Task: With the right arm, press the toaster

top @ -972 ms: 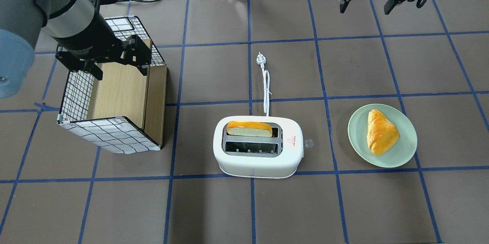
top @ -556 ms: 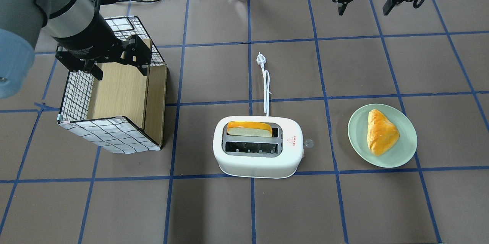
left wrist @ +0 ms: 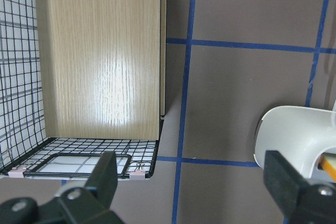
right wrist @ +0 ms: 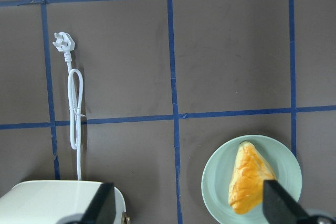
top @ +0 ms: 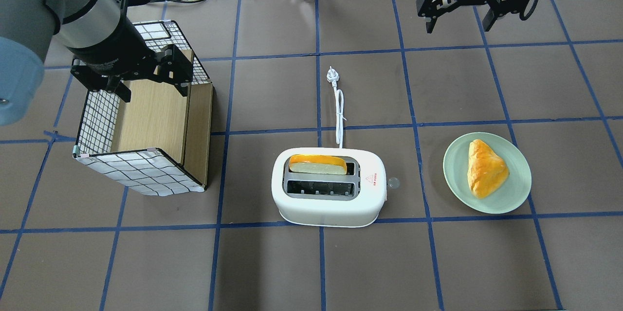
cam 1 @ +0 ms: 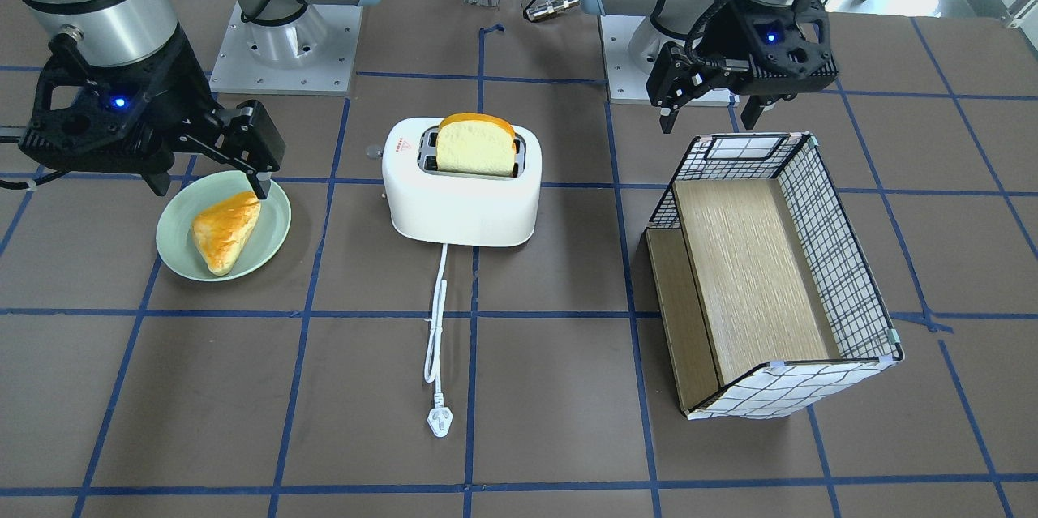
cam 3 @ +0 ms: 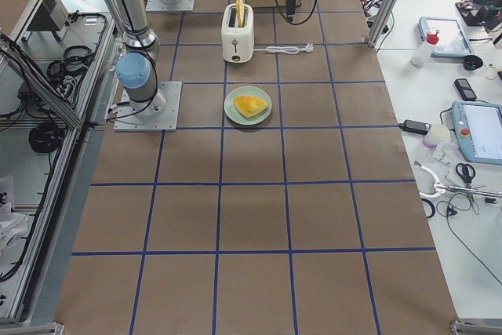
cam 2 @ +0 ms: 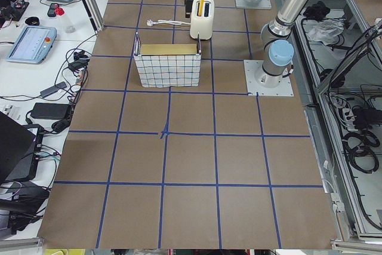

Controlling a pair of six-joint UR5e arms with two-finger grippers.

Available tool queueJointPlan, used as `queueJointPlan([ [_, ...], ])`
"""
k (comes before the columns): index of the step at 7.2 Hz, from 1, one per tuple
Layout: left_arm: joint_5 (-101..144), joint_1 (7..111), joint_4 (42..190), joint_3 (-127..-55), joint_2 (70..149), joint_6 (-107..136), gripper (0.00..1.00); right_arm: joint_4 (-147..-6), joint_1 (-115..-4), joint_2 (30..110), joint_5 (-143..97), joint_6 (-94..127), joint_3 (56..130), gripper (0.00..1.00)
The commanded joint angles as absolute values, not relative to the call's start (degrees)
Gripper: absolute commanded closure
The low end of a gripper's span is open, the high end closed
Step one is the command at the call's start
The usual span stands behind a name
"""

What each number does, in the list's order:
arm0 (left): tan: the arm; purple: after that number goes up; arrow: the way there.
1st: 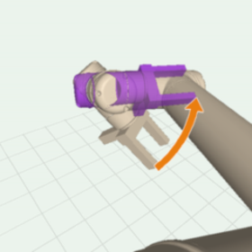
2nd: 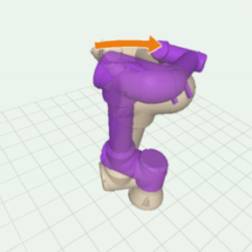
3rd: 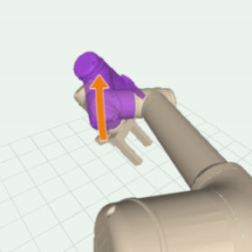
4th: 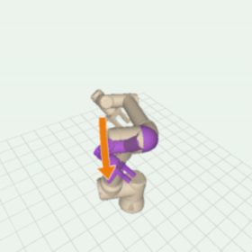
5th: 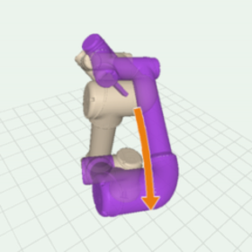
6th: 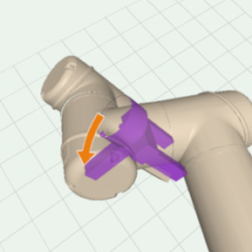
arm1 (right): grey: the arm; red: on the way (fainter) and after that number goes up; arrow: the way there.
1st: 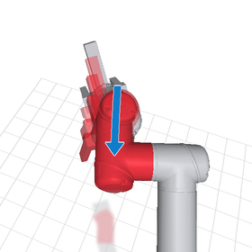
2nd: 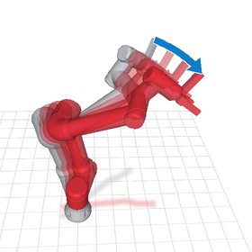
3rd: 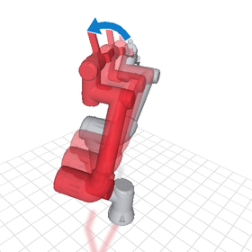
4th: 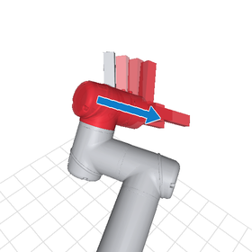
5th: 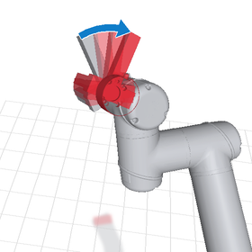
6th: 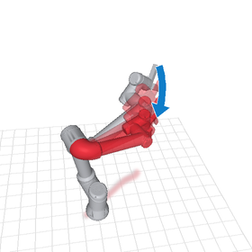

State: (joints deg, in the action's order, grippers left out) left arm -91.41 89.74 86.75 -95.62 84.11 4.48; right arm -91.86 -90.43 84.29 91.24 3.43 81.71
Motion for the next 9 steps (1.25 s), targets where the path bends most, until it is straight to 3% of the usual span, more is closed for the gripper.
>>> queueJointPlan([
  [1, -91.4, 89.7, 86.7, -95.6, 84.1, 4.5, 0.00, -94.5, -90.1, 87.7, 91.5, 3.8, 86.2, 0.01],
  [9, -91.4, 89.7, 86.7, -95.6, 84.1, 4.5, 0.00, -98.2, -90.1, 87.4, 93.0, 3.5, 86.4, 0.00],
])
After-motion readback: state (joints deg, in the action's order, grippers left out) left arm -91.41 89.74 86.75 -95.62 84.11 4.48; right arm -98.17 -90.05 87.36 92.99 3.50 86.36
